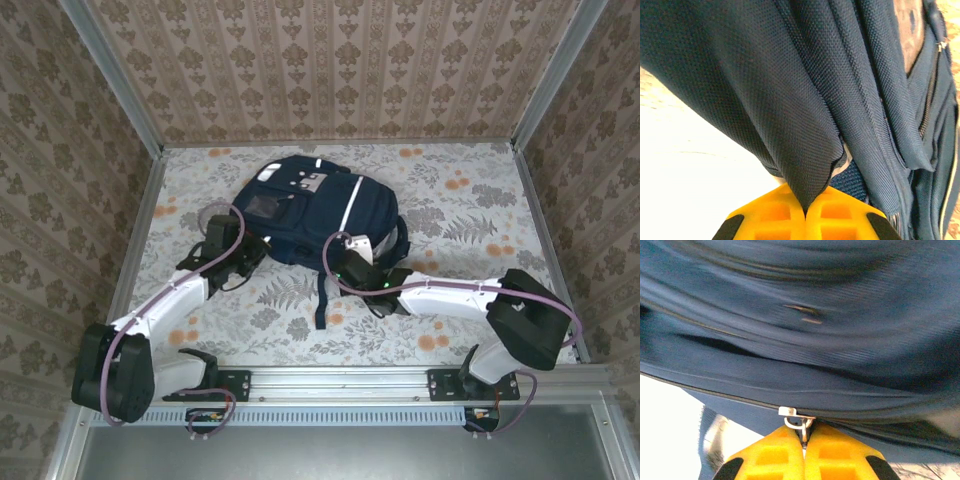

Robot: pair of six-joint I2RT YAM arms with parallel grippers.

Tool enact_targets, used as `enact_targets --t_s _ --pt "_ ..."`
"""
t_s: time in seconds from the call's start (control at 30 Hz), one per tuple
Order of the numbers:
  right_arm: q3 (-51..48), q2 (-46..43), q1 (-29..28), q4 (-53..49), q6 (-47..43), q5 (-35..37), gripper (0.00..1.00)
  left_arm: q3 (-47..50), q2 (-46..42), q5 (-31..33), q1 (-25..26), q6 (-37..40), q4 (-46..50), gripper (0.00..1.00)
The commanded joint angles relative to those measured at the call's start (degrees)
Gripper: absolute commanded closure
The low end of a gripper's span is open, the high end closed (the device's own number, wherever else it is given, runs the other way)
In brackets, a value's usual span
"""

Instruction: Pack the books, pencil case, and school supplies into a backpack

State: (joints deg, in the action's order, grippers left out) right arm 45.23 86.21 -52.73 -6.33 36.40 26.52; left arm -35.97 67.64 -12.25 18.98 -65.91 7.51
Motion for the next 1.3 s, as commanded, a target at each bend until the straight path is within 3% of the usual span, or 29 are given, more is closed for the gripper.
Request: enact_targets --t_s 0.0,0.2,0.37,0.47,0.53,0.63,0.73,0.87,1.0,1.1,1.27 --pt "-3.76 -4.17 2.75 -5.82 1.41 2.04 1.00 -0.35 -1.43 2.33 -6.22 5.70 2.20 1.00" --pt "-7.16 -9.95 4.65 -6.79 -0.41 -2.08 1.00 -3.96 3.62 -2.14 -14.33 12.19 2.73 1.00" --pt "-5.85 -11.05 4.66 -5.52 -2.91 -10.71 1.00 -9.48 9.94 -6.23 -17.35 16.59 5.64 0.98" --pt "-4.19 -10.18 4.27 -4.81 -2.41 -14.77 1.00 -10.02 8.82 -7.04 -16.09 16.06 6.96 0.55" --pt "-2.91 -9.26 3.93 -4.25 -1.83 -16.95 1.00 -10.00 6.50 -6.42 -14.30 15.43 9.21 0.43" --pt "-1.16 -7.86 2.87 -2.99 -1.10 -19.66 1.00 -8.76 1.99 -3.97 -9.59 13.14 13.62 0.40" --pt "0.38 -6.19 1.88 -1.92 -0.48 -21.61 1.00 -5.46 -3.65 -1.12 -1.65 6.55 15.44 0.40" --pt "1.26 -4.41 1.63 -2.19 -0.53 -21.53 1.00 0.88 -9.07 4.32 13.70 -7.23 9.35 0.44" --pt "0.44 -5.24 1.72 -2.71 -1.64 -20.99 1.00 3.19 -7.61 11.77 25.82 -16.94 0.31 0.45" --pt "-0.27 -6.07 1.81 -2.87 -2.38 -20.99 1.00 0.93 -1.94 15.08 30.28 -18.29 -4.25 0.43" --pt "-1.52 -7.51 2.03 -2.98 -2.61 -20.94 1.00 -0.93 8.79 15.79 32.20 -21.45 -14.61 0.39"
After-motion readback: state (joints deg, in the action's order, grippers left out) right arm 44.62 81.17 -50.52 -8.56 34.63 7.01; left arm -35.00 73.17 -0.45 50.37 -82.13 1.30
